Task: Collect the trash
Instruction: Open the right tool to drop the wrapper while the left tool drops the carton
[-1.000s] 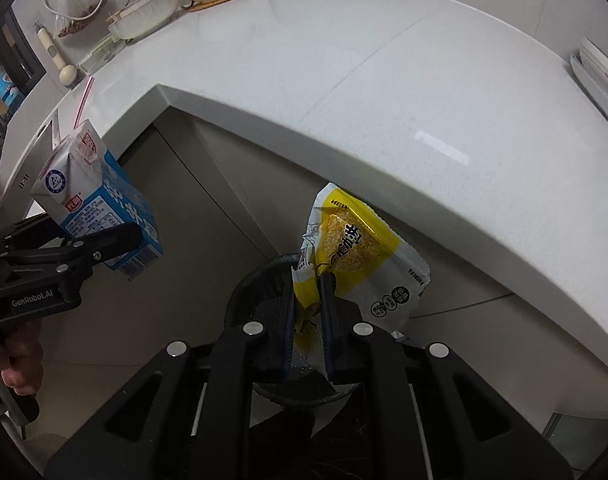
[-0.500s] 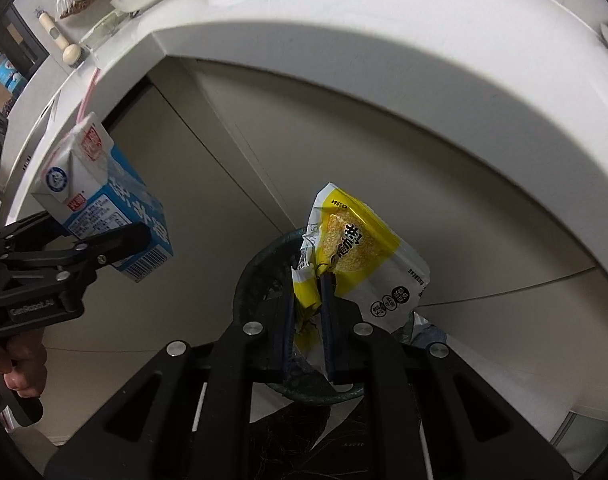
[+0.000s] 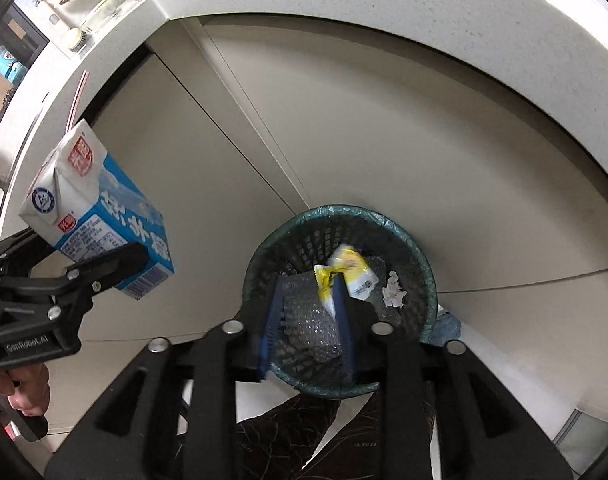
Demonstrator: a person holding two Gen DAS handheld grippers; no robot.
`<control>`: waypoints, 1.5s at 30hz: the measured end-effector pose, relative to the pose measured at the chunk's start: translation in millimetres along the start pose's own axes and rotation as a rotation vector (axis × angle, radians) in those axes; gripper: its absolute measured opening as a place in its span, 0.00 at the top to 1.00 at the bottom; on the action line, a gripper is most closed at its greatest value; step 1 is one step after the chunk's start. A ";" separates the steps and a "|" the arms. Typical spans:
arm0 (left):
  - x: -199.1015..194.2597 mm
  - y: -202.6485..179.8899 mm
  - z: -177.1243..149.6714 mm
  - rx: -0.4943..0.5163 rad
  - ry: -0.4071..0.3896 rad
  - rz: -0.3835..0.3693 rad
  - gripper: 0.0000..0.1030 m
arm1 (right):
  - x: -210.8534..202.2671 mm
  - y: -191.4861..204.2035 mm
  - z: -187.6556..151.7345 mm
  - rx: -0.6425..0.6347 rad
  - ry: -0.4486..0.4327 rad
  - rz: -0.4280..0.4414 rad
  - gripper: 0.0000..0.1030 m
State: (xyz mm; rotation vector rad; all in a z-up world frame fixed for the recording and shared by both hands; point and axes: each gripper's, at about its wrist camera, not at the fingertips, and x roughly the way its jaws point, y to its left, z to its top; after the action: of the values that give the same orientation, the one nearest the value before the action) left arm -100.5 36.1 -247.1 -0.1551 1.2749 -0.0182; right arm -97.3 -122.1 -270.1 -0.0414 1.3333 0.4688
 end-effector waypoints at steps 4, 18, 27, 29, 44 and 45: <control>3.2 1.2 2.6 -0.007 0.004 0.002 0.30 | -3.7 0.9 5.1 -0.005 -0.028 -0.018 0.51; 28.2 -33.6 -3.3 0.097 0.031 -0.044 0.29 | -52.4 -45.7 -4.5 0.104 -0.149 -0.135 0.07; 49.2 -71.9 -4.3 0.190 0.077 -0.076 0.29 | -78.3 -86.8 -18.7 0.187 -0.180 -0.191 0.07; 48.7 -76.2 -3.3 0.213 0.083 -0.084 0.29 | -79.6 -93.9 -21.2 0.200 -0.176 -0.206 0.07; 33.1 -91.3 1.6 0.270 0.056 -0.088 0.06 | -81.5 -92.8 -17.8 0.173 -0.170 -0.246 0.07; 30.4 -90.3 2.8 0.269 0.053 -0.090 0.06 | -82.9 -92.0 -16.7 0.171 -0.173 -0.248 0.07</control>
State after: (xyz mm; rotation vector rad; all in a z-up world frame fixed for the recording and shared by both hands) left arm -82.4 -56.0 -263.9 0.0198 1.3045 -0.2710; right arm -93.5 -235.6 -218.0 -0.0241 1.1754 0.1439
